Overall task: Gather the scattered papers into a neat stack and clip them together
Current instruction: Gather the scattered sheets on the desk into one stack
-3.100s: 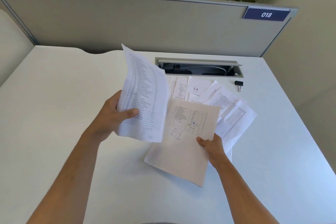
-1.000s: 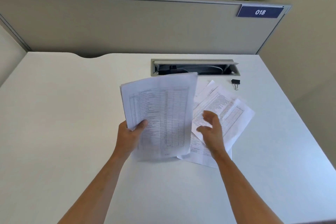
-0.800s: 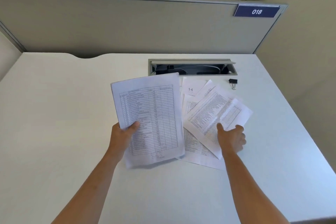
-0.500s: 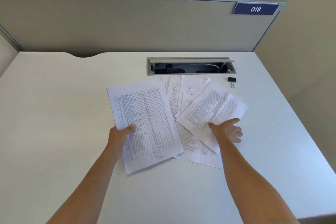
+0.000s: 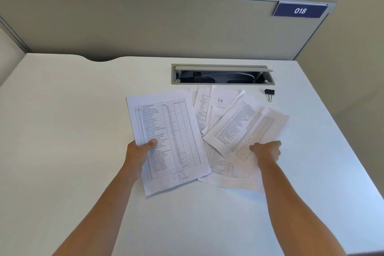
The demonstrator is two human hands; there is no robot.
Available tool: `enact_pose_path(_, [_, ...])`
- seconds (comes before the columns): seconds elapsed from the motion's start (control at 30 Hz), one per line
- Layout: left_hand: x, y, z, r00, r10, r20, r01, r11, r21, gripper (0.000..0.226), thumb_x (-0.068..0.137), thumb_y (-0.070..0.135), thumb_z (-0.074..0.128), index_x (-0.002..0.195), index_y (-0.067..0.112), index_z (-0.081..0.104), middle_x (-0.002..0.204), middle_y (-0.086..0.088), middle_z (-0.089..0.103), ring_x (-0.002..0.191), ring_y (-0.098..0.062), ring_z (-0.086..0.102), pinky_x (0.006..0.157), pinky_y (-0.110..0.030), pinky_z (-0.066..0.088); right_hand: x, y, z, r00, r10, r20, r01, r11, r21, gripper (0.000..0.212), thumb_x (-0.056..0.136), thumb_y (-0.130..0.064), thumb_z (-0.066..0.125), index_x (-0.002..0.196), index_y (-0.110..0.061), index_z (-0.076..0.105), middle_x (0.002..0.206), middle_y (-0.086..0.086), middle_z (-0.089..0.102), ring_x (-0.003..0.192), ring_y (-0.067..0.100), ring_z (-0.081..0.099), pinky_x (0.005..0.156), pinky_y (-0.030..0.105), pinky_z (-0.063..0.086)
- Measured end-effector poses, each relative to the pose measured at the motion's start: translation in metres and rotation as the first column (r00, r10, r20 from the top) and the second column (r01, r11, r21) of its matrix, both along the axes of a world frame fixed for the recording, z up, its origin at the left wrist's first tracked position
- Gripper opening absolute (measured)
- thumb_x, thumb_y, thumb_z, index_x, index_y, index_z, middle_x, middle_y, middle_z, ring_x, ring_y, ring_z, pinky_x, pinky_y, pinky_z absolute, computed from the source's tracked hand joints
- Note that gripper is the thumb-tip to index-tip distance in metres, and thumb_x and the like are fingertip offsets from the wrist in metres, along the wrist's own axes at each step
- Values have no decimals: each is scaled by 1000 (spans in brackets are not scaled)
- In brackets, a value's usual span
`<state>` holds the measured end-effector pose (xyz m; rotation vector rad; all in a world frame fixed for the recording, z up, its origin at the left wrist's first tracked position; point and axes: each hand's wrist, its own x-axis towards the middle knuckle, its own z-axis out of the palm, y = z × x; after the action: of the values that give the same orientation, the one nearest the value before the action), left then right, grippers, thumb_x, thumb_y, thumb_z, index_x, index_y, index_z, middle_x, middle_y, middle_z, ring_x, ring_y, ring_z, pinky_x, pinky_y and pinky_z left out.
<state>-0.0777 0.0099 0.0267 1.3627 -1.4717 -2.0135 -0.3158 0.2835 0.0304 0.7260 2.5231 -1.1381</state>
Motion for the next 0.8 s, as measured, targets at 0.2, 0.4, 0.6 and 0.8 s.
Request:
enact_pose_path(0.2, [-2, -1, 3, 1000, -18, -14, 18, 1000, -12, 27, 86, 10, 73, 112, 18, 68, 101, 2, 73, 99, -20, 68, 92, -39, 50, -2, 21, 7, 990, 60, -129, -60, 998, 0, 33, 74, -7, 77, 103, -4, 64, 113, 20, 68, 104, 39, 64, 90, 44, 55])
enact_pose_path(0.4, [-2, -2, 3, 999, -38, -16, 37, 999, -27, 33, 87, 7, 71, 120, 13, 66, 101, 2, 72, 95, -18, 68, 81, -32, 51, -8, 27, 51, 930, 187, -317, -212, 976, -46, 25, 76, -10, 78, 99, -10, 68, 107, 13, 73, 104, 33, 66, 92, 43, 54])
enact_pose_path(0.6, [-2, -1, -2, 998, -65, -10, 65, 997, -41, 41, 86, 1, 71, 125, 12, 62, 111, -4, 71, 102, -25, 68, 84, -38, 54, -4, 23, 123, 804, 284, -522, -466, 847, -256, 35, 75, -4, 81, 107, -10, 69, 99, 2, 72, 92, 22, 71, 82, 36, 58])
enact_pose_path(0.8, [0, 2, -7, 989, -147, -25, 146, 989, -26, 45, 86, -6, 67, 127, 12, 61, 115, -5, 70, 106, -26, 66, 91, -41, 52, 6, 3, 148, 841, 191, -507, -535, 438, -722, 30, 84, 8, 66, 108, -10, 68, 105, 4, 77, 100, 23, 73, 83, 36, 60])
